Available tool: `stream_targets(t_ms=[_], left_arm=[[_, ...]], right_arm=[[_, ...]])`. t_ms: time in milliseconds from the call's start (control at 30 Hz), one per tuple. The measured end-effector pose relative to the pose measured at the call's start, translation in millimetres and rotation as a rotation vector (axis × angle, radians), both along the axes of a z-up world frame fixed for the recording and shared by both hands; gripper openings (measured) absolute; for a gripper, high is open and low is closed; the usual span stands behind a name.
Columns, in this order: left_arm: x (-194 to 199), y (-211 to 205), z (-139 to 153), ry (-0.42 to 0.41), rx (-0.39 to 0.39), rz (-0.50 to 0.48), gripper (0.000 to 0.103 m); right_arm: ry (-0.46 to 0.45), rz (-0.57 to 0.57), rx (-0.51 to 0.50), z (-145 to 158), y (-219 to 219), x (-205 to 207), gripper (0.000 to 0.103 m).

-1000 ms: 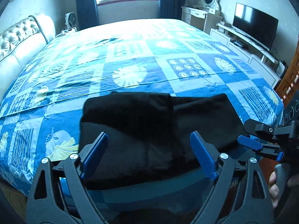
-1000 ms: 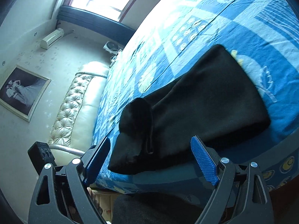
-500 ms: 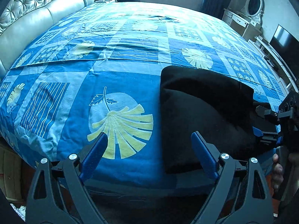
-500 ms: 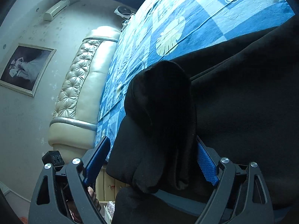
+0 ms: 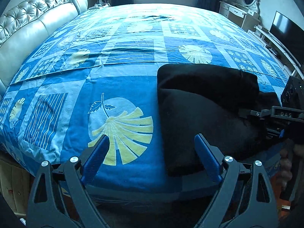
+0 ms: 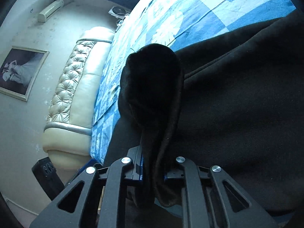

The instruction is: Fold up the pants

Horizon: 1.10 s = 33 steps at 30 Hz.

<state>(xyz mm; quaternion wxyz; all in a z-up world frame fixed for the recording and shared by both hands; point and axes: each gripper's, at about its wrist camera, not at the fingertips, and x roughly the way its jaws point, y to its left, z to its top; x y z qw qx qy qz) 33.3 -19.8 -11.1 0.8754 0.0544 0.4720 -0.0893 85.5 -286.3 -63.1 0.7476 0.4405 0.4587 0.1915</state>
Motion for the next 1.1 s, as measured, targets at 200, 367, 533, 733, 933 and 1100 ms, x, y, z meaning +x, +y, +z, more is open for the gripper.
stream_targets(t_ms=[200, 367, 533, 733, 933, 1100], left_arm=[[4, -1, -1, 0.013, -0.018, 0.012, 0.091], [5, -9, -2, 0.015, -0.017, -0.002, 0.091], [4, -22, -8, 0.031, -0.024, -0.025, 0.091], [4, -40, -16, 0.054, -0.034, -0.053, 0.091], [2, -55, -21, 0.070, -0.035, -0.073, 0.091], [3, -61, -25, 0.081, -0.033, -0.077, 0.091]], right_arm=[[-0.123, -0.006, 0.023, 46, -12, -11, 0.012], [-0.196, -0.072, 0.011, 77, -53, -28, 0.012], [-0.191, -0.175, -0.027, 79, -105, -49, 0.012], [-0.086, -0.264, -0.036, 32, -152, -66, 0.012], [-0.013, -0.314, -0.025, -3, -170, -78, 0.012], [-0.022, -0.321, -0.041, 3, -173, -81, 0.012]])
